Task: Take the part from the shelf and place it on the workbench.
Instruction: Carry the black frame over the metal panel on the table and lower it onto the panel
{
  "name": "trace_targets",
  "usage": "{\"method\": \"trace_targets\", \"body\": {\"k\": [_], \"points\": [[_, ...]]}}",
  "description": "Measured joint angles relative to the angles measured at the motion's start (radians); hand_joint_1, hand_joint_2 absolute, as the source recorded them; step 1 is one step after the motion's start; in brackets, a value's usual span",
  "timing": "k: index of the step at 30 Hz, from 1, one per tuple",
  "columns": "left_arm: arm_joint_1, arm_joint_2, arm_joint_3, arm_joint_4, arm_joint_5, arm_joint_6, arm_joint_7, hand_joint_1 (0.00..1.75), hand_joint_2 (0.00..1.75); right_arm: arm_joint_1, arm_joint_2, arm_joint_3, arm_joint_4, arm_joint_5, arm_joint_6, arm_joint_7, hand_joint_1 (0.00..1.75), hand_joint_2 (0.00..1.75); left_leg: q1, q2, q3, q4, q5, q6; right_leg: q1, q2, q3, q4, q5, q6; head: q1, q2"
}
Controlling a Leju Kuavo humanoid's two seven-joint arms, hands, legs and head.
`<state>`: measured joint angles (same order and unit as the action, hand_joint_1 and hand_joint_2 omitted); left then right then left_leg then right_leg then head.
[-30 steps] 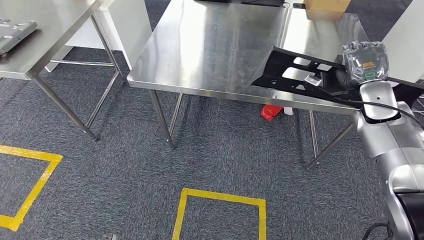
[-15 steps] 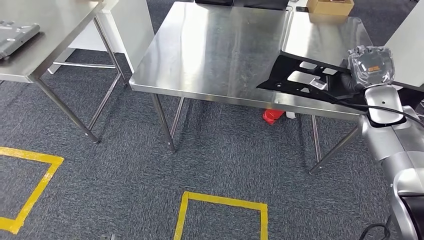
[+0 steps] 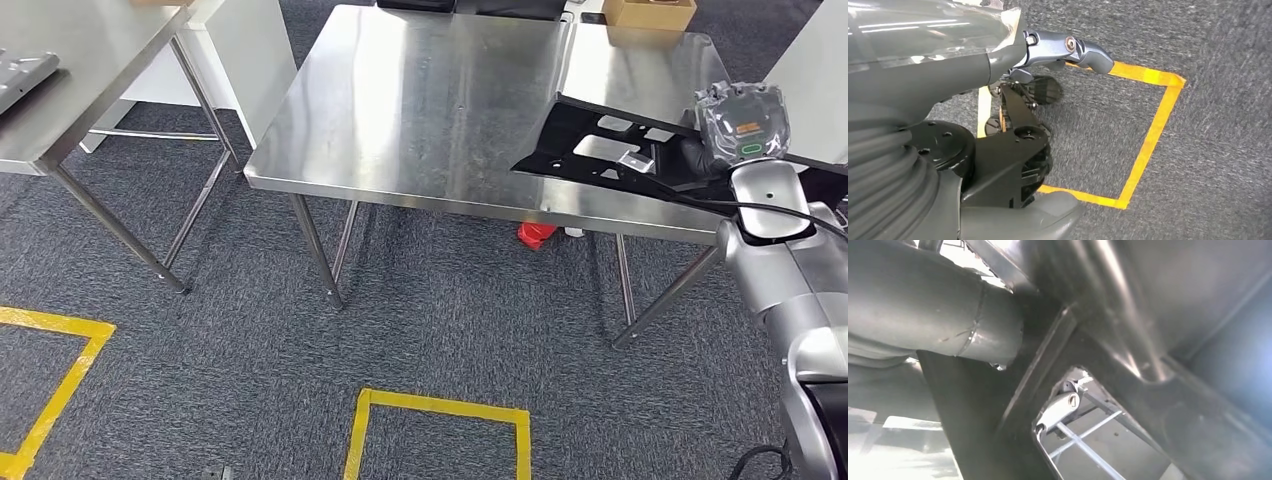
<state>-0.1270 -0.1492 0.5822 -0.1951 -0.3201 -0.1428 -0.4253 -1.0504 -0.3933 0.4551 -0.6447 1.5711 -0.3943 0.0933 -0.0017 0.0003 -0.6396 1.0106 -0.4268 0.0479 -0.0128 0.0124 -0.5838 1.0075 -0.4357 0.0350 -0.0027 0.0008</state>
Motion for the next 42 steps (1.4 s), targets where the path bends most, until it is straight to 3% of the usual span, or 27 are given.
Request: {"method": "trace_targets", "body": {"k": [3, 4, 6, 8, 9, 11, 12, 14, 16, 18, 19, 21, 23, 24, 25, 27, 29, 32, 33, 35, 37, 38, 40, 42], "points": [[0.002, -0.001, 0.001, 0.0, 0.004, -0.003, -0.004, 0.0, 1.75, -0.004, 0.004, 0.001, 0.003, 0.0, 0.001, -0.001, 1.75, 0.0, 0.001, 0.0, 0.036, -0.023, 0.004, 0.019, 0.002, -0.002, -0.005, 0.027, -0.011, 0.013, 0.002, 0.0], [0.003, 0.0, 0.001, 0.0, 0.005, -0.003, -0.006, 0.0, 1.75, -0.008, 0.005, 0.001, 0.004, 0.0, 0.001, -0.001, 1.75, 0.0, 0.002, -0.001, 0.047, -0.026, 0.006, 0.022, 0.0, -0.003, -0.026, 0.065, -0.031, 0.01, 0.003, 0.0], [0.003, 0.0, 0.002, 0.0, 0.006, -0.003, -0.008, 0.0, 1.75, -0.012, 0.007, 0.001, 0.008, 0.0, 0.002, -0.002, 1.75, 0.0, 0.002, -0.002, 0.053, -0.026, 0.002, 0.026, -0.003, -0.004, -0.098, 0.193, -0.075, 0.007, 0.006, 0.0], [0.006, 0.0, 0.003, 0.0, 0.007, -0.004, -0.009, 0.0, 1.75, -0.012, 0.008, 0.003, 0.012, 0.0, 0.003, -0.002, 1.75, 0.0, 0.002, -0.004, 0.058, -0.026, -0.006, 0.025, -0.006, -0.005, -0.161, 0.274, -0.092, 0.02, 0.008, 0.0], [0.007, -0.001, 0.003, 0.0, 0.007, -0.004, -0.01, 0.0, 1.75, -0.012, 0.009, 0.004, 0.014, 0.0, 0.003, -0.002, 1.75, 0.0, 0.003, -0.005, 0.064, -0.025, -0.011, 0.023, -0.009, -0.005, -0.164, 0.256, -0.074, 0.033, 0.009, 0.0], [0.01, -0.002, 0.003, 0.0, 0.007, -0.005, -0.01, 0.0, 1.75, -0.012, 0.01, 0.006, 0.017, 0.0, 0.003, -0.002, 1.75, 0.0, 0.006, -0.007, 0.079, -0.022, -0.026, 0.013, -0.019, -0.009, -0.117, 0.119, 0.001, 0.059, 0.009, 0.0], [0.01, -0.002, 0.004, 0.0, 0.007, -0.006, -0.01, 0.0, 1.75, -0.013, 0.01, 0.006, 0.019, 0.0, 0.003, -0.003, 1.75, 0.0, 0.007, -0.008, 0.086, -0.019, -0.035, 0.007, -0.019, -0.013, -0.091, 0.051, 0.028, 0.062, 0.01, 0.0], [0.009, 0.0, 0.004, 0.0, 0.006, -0.008, -0.011, 0.0, 1.75, -0.016, 0.011, 0.008, 0.023, 0.0, 0.003, -0.004, 1.75, 0.0, 0.004, -0.007, 0.09, -0.015, -0.051, -0.008, -0.014, -0.018, -0.061, -0.015, 0.046, 0.043, 0.011, 0.0], [0.01, 0.001, 0.004, 0.0, 0.006, -0.01, -0.013, 0.0, 1.75, -0.018, 0.012, 0.009, 0.025, 0.0, 0.003, -0.005, 1.75, 0.0, 0.003, -0.004, 0.092, -0.01, -0.059, -0.017, -0.011, -0.014, -0.053, -0.013, 0.041, 0.012, 0.011, 0.0], [0.01, 0.003, 0.004, 0.0, 0.005, -0.011, -0.013, 0.0, 1.75, -0.019, 0.011, 0.009, 0.026, 0.0, 0.002, -0.008, 1.75, 0.0, 0.006, -0.003, 0.073, 0.03, -0.061, -0.026, -0.017, -0.009, -0.042, -0.011, 0.035, -0.005, 0.01, 0.0], [0.009, 0.003, 0.004, 0.0, 0.005, -0.011, -0.014, 0.0, 1.75, -0.021, 0.011, 0.009, 0.026, -0.001, 0.001, -0.009, 1.75, 0.0, 0.009, -0.003, 0.047, 0.076, -0.067, -0.031, -0.018, -0.008, -0.034, -0.011, 0.029, -0.013, 0.009, 0.0], [0.009, 0.003, 0.004, 0.0, 0.004, -0.012, -0.014, 0.0, 1.75, -0.023, 0.011, 0.009, 0.026, -0.001, -0.001, -0.011, 1.75, 0.0, 0.011, -0.003, -0.037, 0.206, -0.105, -0.04, -0.017, -0.007, -0.02, -0.012, 0.016, -0.026, 0.008, 0.0], [0.011, 0.003, 0.004, 0.0, 0.002, -0.011, -0.014, 0.0, 1.75, -0.019, 0.012, 0.009, 0.027, -0.001, -0.002, -0.015, 1.75, 0.0, 0.012, -0.003, -0.113, 0.29, -0.146, -0.043, -0.013, -0.003, -0.004, -0.012, 0.001, -0.03, 0.006, 0.0], [0.012, 0.003, 0.004, 0.0, 0.002, -0.01, -0.014, 0.0, 1.75, -0.016, 0.013, 0.01, 0.028, -0.001, -0.003, -0.017, 1.75, 0.0, 0.012, -0.003, -0.129, 0.285, -0.143, -0.04, -0.012, -0.002, 0.007, -0.012, -0.007, -0.03, 0.006, 0.0], [0.013, 0.003, 0.004, 0.0, 0.002, -0.009, -0.014, 0.0, 1.75, -0.014, 0.013, 0.01, 0.029, -0.001, -0.003, -0.018, 1.75, 0.0, 0.01, -0.003, -0.127, 0.245, -0.117, -0.034, -0.009, 0.0, 0.02, -0.012, -0.017, -0.029, 0.006, 0.0], [0.015, 0.006, 0.005, 0.0, 0.002, -0.008, -0.014, 0.0, 1.75, -0.012, 0.013, 0.01, 0.03, -0.002, -0.004, -0.019, 1.75, 0.0, 0.001, -0.004, -0.09, 0.105, -0.013, -0.009, -0.006, 0.001, 0.044, -0.013, -0.036, -0.027, 0.006, 0.0], [0.016, 0.008, 0.005, 0.0, 0.002, -0.007, -0.014, 0.0, 1.75, -0.01, 0.014, 0.01, 0.03, -0.001, -0.005, -0.019, 1.75, 0.0, -0.012, -0.006, -0.056, 0.005, 0.056, 0.011, -0.002, 0.004, 0.061, -0.02, -0.053, -0.019, 0.006, 0.0], [0.016, 0.008, 0.006, 0.0, 0.002, -0.006, -0.014, 0.0, 1.75, -0.006, 0.014, 0.008, 0.029, 0.0, -0.007, -0.02, 1.75, 0.0, -0.016, -0.006, -0.019, -0.032, 0.06, 0.023, 0.005, 0.006, 0.072, -0.011, -0.052, -0.001, 0.004, 0.0], [0.016, 0.007, 0.006, 0.0, 0.002, -0.006, -0.015, 0.0, 1.75, -0.006, 0.013, 0.007, 0.029, 0.0, -0.008, -0.02, 1.75, 0.0, -0.015, -0.005, -0.006, -0.04, 0.059, 0.028, 0.006, 0.004, 0.063, 0.015, -0.048, 0.004, 0.004, 0.0], [0.015, 0.007, 0.006, 0.0, 0.003, -0.006, -0.015, 0.0, 1.75, -0.006, 0.012, 0.006, 0.028, 0.0, -0.009, -0.02, 1.75, 0.0, -0.013, -0.006, 0.017, -0.046, 0.052, 0.036, 0.004, -0.002, 0.001, 0.116, -0.055, 0.006, 0.004, 0.0], [0.014, 0.006, 0.007, 0.0, 0.005, -0.006, -0.015, 0.0, 1.75, -0.003, 0.011, 0.005, 0.029, 0.0, -0.009, -0.02, 1.75, 0.0, -0.012, -0.008, 0.033, -0.047, 0.036, 0.039, 0.001, -0.003, -0.087, 0.237, -0.098, 0.0, 0.004, 0.0], [0.014, 0.006, 0.008, 0.0, 0.005, -0.006, -0.015, 0.0, 1.75, 0.0, 0.01, 0.004, 0.029, 0.0, -0.009, -0.02, 1.75, 0.0, -0.012, -0.01, 0.041, -0.047, 0.027, 0.038, 0.0, -0.003, -0.12, 0.273, -0.126, -0.004, 0.004, 0.0], [0.016, 0.005, 0.008, 0.0, 0.005, -0.006, -0.014, 0.0, 1.75, 0.004, 0.01, 0.004, 0.029, 0.0, -0.01, -0.02, 1.75, 0.0, -0.012, -0.011, 0.052, -0.047, 0.017, 0.037, -0.001, -0.003, -0.151, 0.295, -0.159, -0.005, 0.004, 0.0], [0.016, 0.005, 0.008, 0.0, 0.005, -0.006, -0.014, 0.0, 1.75, 0.005, 0.01, 0.004, 0.029, 0.0, -0.01, -0.02, 1.75, 0.0, -0.012, -0.011, 0.054, -0.047, 0.016, 0.037, -0.001, -0.003, -0.152, 0.294, -0.161, -0.005, 0.004, 0.0]]}}
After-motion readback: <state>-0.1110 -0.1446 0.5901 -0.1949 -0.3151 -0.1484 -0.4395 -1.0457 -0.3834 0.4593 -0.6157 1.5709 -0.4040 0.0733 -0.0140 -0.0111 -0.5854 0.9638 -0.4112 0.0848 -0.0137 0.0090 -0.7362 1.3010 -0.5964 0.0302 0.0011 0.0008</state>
